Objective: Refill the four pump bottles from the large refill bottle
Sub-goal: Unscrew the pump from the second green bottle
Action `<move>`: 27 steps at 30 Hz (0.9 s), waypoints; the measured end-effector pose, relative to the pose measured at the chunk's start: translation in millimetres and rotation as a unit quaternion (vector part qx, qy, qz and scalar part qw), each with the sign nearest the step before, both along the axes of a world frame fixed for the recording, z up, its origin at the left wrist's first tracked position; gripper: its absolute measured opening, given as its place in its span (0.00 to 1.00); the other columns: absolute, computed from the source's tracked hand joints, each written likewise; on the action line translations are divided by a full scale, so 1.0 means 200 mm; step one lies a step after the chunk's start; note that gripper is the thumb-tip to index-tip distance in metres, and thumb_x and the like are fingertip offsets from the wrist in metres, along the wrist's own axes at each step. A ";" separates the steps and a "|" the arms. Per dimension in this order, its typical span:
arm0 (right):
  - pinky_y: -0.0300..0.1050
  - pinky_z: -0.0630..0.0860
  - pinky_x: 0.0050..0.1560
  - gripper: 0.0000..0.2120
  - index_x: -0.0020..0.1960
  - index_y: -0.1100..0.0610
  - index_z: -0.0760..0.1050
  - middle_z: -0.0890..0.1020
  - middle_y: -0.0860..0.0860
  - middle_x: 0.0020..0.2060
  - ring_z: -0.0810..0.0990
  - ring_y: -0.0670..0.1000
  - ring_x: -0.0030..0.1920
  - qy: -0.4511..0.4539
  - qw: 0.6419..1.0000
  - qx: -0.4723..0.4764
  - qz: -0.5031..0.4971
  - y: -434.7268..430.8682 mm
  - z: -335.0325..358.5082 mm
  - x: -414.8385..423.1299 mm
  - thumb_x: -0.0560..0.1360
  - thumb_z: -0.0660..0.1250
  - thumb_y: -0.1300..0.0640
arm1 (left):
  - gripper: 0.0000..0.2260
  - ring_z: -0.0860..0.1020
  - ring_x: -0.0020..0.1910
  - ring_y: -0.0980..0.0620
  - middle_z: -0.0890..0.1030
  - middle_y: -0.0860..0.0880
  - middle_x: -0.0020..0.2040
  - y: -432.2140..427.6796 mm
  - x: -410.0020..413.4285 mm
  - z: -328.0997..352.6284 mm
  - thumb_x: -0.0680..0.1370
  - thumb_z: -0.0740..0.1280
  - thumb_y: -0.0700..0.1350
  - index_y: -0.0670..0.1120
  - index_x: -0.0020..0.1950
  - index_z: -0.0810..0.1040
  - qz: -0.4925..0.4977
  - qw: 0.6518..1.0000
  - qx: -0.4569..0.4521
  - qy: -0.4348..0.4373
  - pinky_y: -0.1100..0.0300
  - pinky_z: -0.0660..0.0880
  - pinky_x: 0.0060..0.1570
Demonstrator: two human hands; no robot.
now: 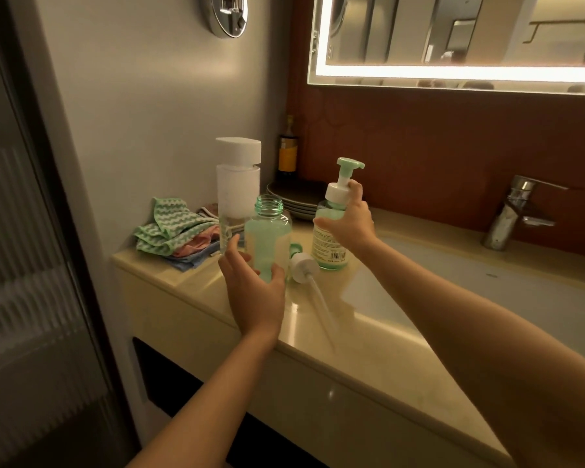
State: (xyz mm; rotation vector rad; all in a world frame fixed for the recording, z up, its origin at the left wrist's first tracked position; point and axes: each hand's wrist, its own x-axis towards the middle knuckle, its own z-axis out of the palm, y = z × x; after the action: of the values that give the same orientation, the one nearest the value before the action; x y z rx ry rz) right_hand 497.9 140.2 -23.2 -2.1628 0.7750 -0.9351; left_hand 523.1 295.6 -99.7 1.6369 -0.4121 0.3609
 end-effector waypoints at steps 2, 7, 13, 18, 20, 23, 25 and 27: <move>0.52 0.71 0.56 0.39 0.71 0.50 0.54 0.69 0.57 0.59 0.71 0.56 0.58 -0.008 1.000 0.008 0.002 0.03 0.00 -0.09 0.68 0.74 0.56 | 0.28 0.73 0.49 0.49 0.70 0.45 0.58 0.00 -0.01 0.01 0.72 0.68 0.40 0.47 0.69 0.62 -0.002 1.000 0.001 -0.008 0.57 0.71 0.43; 0.58 0.73 0.58 0.40 0.70 0.50 0.55 0.71 0.57 0.58 0.73 0.56 0.57 -0.025 0.999 0.010 0.020 0.16 0.04 -0.31 0.67 0.75 0.57 | 0.23 0.71 0.47 0.52 0.72 0.46 0.56 0.02 -0.06 0.03 0.73 0.66 0.40 0.45 0.66 0.66 -0.014 0.998 0.021 -0.058 0.60 0.68 0.42; 0.54 0.73 0.56 0.41 0.70 0.50 0.55 0.71 0.56 0.60 0.72 0.54 0.57 -0.013 0.998 0.018 0.055 0.31 -0.01 -0.55 0.66 0.76 0.58 | 0.21 0.71 0.45 0.52 0.72 0.48 0.52 0.03 -0.13 0.00 0.71 0.66 0.37 0.46 0.62 0.69 -0.021 0.998 0.013 -0.062 0.51 0.73 0.47; 0.58 0.74 0.59 0.40 0.69 0.51 0.57 0.71 0.55 0.60 0.72 0.54 0.58 -0.031 0.998 -0.011 0.051 0.36 -0.04 -0.64 0.65 0.76 0.57 | 0.17 0.71 0.46 0.51 0.72 0.48 0.52 0.05 -0.21 0.01 0.73 0.66 0.38 0.47 0.60 0.70 -0.056 0.997 -0.024 -0.042 0.55 0.72 0.46; 0.56 0.74 0.59 0.41 0.70 0.51 0.56 0.71 0.55 0.61 0.72 0.53 0.58 -0.026 0.998 -0.030 0.051 0.37 -0.05 -0.65 0.65 0.76 0.55 | 0.16 0.72 0.47 0.52 0.72 0.48 0.53 0.05 -0.24 0.03 0.73 0.66 0.39 0.47 0.59 0.70 -0.078 0.996 -0.030 -0.037 0.55 0.73 0.46; 0.55 0.71 0.60 0.43 0.72 0.50 0.53 0.69 0.55 0.65 0.70 0.55 0.63 -0.011 0.998 -0.027 0.052 0.38 -0.04 -0.67 0.66 0.75 0.48 | 0.16 0.72 0.49 0.52 0.72 0.48 0.54 0.05 -0.28 0.06 0.74 0.66 0.40 0.48 0.60 0.70 -0.132 0.989 -0.036 -0.046 0.55 0.75 0.48; 0.54 0.70 0.62 0.42 0.73 0.50 0.53 0.68 0.55 0.68 0.69 0.55 0.65 -0.029 0.999 -0.025 0.034 0.38 -0.01 -0.68 0.67 0.71 0.43 | 0.19 0.72 0.52 0.52 0.72 0.48 0.56 0.05 -0.30 0.08 0.74 0.67 0.39 0.47 0.63 0.68 -0.188 0.980 -0.043 -0.042 0.57 0.73 0.50; 0.51 0.72 0.59 0.38 0.73 0.52 0.56 0.70 0.56 0.66 0.72 0.54 0.62 -0.063 0.997 -0.038 0.002 0.38 0.05 -0.69 0.69 0.68 0.41 | 0.22 0.72 0.55 0.52 0.71 0.48 0.58 0.04 -0.32 0.09 0.74 0.67 0.40 0.46 0.67 0.65 -0.245 0.968 -0.046 -0.042 0.58 0.71 0.54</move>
State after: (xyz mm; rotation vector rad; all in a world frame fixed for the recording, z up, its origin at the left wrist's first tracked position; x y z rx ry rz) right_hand 359.1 215.7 -13.8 -2.1459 0.6824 -1.1040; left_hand 459.3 303.1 -80.9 1.3760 -0.8303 0.0748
